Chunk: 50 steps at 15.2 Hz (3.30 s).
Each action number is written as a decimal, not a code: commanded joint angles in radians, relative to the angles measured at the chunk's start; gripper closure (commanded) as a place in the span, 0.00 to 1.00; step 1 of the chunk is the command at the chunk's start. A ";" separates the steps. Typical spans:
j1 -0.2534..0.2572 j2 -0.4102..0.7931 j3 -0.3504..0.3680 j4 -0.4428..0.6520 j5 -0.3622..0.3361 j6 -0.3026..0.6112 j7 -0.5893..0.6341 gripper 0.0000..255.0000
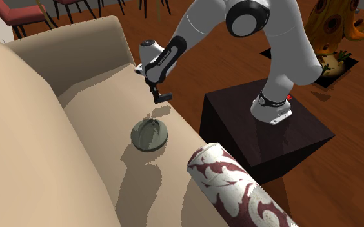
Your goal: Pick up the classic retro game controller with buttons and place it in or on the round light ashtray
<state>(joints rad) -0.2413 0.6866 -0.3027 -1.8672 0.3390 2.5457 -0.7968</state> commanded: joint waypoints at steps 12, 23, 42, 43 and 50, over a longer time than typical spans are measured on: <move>0.003 -0.011 -0.004 -0.003 -0.004 -0.008 0.002 1.00; 0.203 -0.004 -0.165 -0.079 -0.094 0.101 0.340 0.00; 0.171 0.095 -0.136 -0.035 -0.053 0.156 0.328 1.00; 0.171 0.095 -0.136 -0.035 -0.053 0.156 0.328 1.00; 0.175 0.084 -0.142 -0.040 -0.057 0.149 0.329 1.00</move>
<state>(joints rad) -0.0682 0.7768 -0.4412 -1.9036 0.2842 2.6979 -0.4680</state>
